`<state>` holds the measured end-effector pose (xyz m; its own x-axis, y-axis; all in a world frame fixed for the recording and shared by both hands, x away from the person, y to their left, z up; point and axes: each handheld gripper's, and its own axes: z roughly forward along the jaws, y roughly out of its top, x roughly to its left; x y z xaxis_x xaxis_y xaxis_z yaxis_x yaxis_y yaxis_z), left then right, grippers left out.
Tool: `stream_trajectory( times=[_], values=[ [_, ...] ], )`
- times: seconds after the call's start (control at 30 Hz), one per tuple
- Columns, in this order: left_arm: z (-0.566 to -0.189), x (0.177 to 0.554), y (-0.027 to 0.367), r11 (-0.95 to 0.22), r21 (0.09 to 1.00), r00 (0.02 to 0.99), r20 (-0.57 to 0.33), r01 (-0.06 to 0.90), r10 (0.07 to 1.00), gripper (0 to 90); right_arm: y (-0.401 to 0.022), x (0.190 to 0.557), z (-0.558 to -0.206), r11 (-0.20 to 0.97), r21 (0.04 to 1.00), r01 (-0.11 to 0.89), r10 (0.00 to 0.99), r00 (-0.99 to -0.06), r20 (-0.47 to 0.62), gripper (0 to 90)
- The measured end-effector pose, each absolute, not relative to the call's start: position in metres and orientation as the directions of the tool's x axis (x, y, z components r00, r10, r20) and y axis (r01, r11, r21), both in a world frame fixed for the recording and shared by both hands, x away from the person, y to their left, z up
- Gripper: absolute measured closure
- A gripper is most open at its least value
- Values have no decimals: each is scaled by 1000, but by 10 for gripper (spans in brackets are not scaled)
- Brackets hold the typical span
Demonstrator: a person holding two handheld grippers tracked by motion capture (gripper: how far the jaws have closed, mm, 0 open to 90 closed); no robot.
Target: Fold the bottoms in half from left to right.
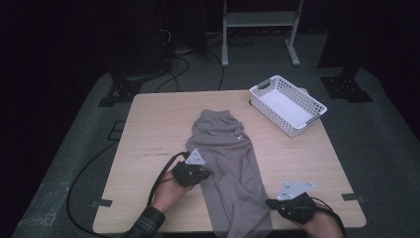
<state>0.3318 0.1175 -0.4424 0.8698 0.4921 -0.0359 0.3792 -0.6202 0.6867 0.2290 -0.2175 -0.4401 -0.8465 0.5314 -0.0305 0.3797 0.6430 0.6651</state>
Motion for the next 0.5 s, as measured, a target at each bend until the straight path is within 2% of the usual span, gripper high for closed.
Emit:
stream_trajectory(
  times=[0.03,0.07,0.13,0.2,0.33,0.4,0.47,0.5],
  values=[
    [-445,332,116,-615,692,869,-37,378,493,900,-217,229,-440,644,666,376,529,-848,-32,881],
    [-447,333,113,-610,698,865,-26,375,502,811,-217,229,-440,646,664,376,528,-849,-33,881],
    [-452,335,106,-620,698,868,-5,359,497,725,-216,229,-441,648,660,381,530,-847,-32,881],
    [-457,337,97,-621,701,873,-5,350,487,674,-217,229,-441,649,659,379,528,-849,-33,881],
    [-468,341,85,-651,677,871,29,344,491,634,-218,230,-442,649,658,381,529,-848,-30,881],
    [-468,343,86,-637,681,867,8,361,499,685,-218,230,-442,650,657,382,529,-848,-30,881],
    [-468,344,86,-643,677,868,13,357,496,827,-218,230,-442,650,656,383,529,-848,-30,882],
    [-467,345,85,-647,674,871,10,357,491,862,-218,229,-443,652,658,377,524,-851,-31,882]
  ],
)
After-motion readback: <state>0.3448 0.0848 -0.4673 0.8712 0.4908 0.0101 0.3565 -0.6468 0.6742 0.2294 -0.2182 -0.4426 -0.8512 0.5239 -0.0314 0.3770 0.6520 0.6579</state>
